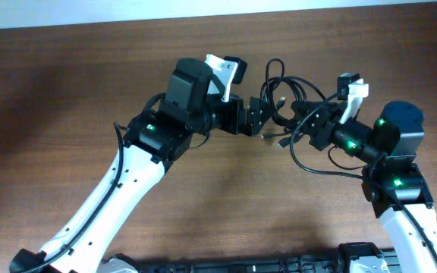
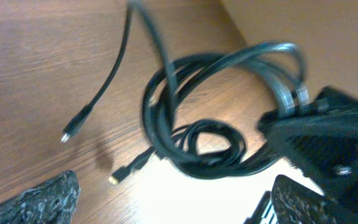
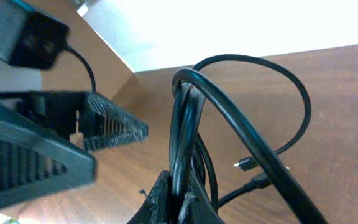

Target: Untangle cables

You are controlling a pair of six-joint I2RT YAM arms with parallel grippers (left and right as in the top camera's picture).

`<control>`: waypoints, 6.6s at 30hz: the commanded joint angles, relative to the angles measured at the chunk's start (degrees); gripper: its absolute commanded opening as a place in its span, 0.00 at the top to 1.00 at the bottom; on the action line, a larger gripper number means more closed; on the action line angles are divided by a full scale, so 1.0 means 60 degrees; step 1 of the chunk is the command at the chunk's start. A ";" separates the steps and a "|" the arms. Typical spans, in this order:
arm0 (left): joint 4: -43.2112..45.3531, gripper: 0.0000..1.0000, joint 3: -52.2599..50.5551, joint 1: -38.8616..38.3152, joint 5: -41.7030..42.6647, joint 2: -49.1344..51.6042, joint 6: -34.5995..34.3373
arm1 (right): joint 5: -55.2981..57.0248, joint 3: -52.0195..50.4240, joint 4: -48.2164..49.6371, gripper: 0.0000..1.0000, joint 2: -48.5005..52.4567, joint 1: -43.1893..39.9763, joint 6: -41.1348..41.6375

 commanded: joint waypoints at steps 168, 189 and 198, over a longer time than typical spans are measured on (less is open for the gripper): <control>0.2401 1.00 0.0175 -0.0790 0.0521 -0.0164 -0.3617 | -0.2699 0.0044 0.1042 0.67 0.1381 0.0000 -0.7359; 0.1756 1.00 0.0175 -0.0765 0.0193 -0.0164 -0.3472 | -0.2663 0.0044 0.1049 0.68 0.1381 0.0000 -0.7362; 0.1774 1.00 0.0175 -0.0769 0.0412 -0.0164 -0.3439 | -0.2667 0.0044 0.1049 0.82 0.1381 0.0000 -0.7359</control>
